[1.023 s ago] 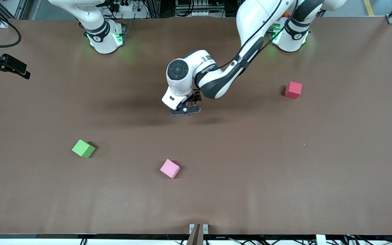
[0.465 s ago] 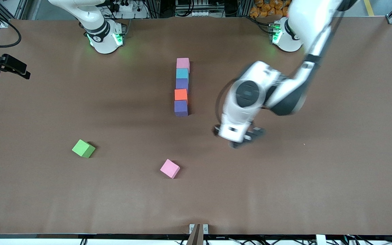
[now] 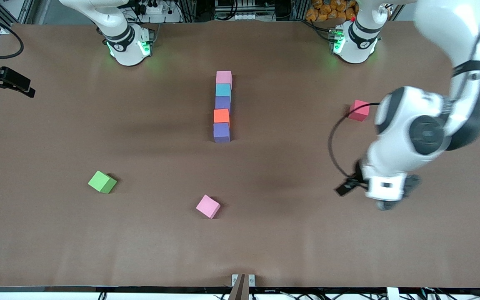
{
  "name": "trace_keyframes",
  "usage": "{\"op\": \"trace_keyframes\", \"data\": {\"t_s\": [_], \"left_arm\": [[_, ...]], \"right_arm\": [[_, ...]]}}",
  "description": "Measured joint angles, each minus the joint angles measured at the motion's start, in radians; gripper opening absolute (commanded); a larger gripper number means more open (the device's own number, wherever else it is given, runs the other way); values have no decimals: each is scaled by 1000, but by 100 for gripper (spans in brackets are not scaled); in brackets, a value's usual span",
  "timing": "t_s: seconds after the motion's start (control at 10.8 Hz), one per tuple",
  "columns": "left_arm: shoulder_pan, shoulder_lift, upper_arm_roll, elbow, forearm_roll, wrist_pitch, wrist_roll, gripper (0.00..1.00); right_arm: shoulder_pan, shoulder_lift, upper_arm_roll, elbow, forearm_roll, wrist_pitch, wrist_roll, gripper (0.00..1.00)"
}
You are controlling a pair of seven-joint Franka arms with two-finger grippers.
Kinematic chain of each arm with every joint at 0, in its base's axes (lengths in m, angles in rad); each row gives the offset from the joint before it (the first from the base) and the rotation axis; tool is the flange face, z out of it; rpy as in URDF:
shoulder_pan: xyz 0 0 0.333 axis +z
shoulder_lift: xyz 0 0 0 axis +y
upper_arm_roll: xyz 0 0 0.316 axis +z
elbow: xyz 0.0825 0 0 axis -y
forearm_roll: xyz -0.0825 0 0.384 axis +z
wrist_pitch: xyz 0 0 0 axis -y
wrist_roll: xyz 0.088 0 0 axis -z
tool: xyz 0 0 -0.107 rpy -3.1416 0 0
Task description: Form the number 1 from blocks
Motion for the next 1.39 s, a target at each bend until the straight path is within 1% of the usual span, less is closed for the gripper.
{"op": "trace_keyframes", "data": {"t_s": [0.19, 0.28, 0.56, 0.65, 0.84, 0.93, 1.02, 1.21, 1.3, 1.39], "left_arm": [[31, -39, -4, -24, 0, -105, 111, 100], [35, -71, -8, -73, 0, -123, 158, 100], [47, -214, -11, -286, -4, -127, 266, 100], [37, -259, 4, -343, -4, -127, 294, 100], [-25, -331, 81, -433, -8, -126, 366, 100], [-40, -358, 102, -464, -25, -124, 404, 100], [-49, -380, 124, -478, -56, -121, 447, 100], [-76, -432, 213, -474, -116, -110, 559, 100], [-82, -469, 248, -466, -130, -107, 601, 100], [-82, -500, 264, -449, -130, -104, 618, 100]], "right_arm": [[-7, 6, -2, 3, 2, 23, -30, 100], [-7, 6, 0, 5, 2, 29, -31, 100], [-1, 8, 5, 13, 2, 30, -31, 100], [0, 9, 6, 13, 2, 30, -31, 100], [0, 9, 5, 14, 2, 30, -31, 100], [-1, 10, 5, 14, 2, 30, -31, 100], [-1, 10, 4, 14, 2, 30, -31, 100], [-1, 11, 3, 14, 2, 30, -31, 100], [-1, 12, 2, 14, 2, 30, -31, 100], [-1, 13, 2, 14, 2, 30, -31, 100]]}}
